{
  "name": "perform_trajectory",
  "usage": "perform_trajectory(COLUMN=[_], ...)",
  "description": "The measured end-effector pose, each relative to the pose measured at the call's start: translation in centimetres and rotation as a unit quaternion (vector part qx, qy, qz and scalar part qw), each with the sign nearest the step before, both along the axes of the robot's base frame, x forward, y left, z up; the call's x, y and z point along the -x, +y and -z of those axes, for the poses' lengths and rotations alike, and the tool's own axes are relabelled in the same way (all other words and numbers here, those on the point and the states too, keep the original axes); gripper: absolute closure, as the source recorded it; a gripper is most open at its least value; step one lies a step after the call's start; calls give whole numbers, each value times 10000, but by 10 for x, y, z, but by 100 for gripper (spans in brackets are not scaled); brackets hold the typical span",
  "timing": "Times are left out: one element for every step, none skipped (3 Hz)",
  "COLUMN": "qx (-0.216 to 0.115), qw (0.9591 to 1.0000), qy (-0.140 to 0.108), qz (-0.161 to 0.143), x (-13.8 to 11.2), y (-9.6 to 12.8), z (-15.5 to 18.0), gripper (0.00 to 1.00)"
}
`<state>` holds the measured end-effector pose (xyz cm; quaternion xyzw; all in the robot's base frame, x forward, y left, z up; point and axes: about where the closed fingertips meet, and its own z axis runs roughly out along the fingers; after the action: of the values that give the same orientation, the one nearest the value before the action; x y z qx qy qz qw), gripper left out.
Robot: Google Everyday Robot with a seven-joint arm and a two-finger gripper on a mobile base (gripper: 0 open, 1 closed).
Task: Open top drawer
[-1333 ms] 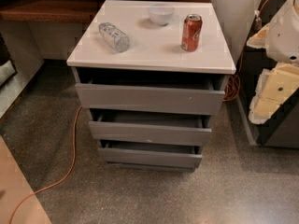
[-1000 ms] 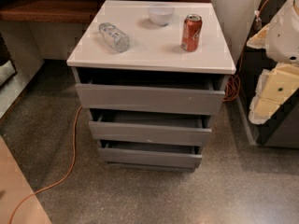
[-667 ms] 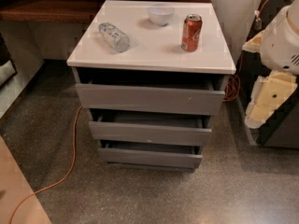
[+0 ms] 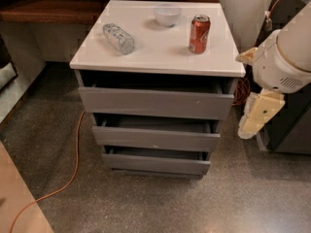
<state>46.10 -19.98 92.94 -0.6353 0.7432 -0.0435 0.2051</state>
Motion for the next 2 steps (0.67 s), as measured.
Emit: perform_trajectory(qx=[-66, -65], qw=[9997, 9996], qy=[-135, -165], qz=[-201, -217], x=[-11, -12], y=[7, 7], z=[11, 11], gripper=[0, 0])
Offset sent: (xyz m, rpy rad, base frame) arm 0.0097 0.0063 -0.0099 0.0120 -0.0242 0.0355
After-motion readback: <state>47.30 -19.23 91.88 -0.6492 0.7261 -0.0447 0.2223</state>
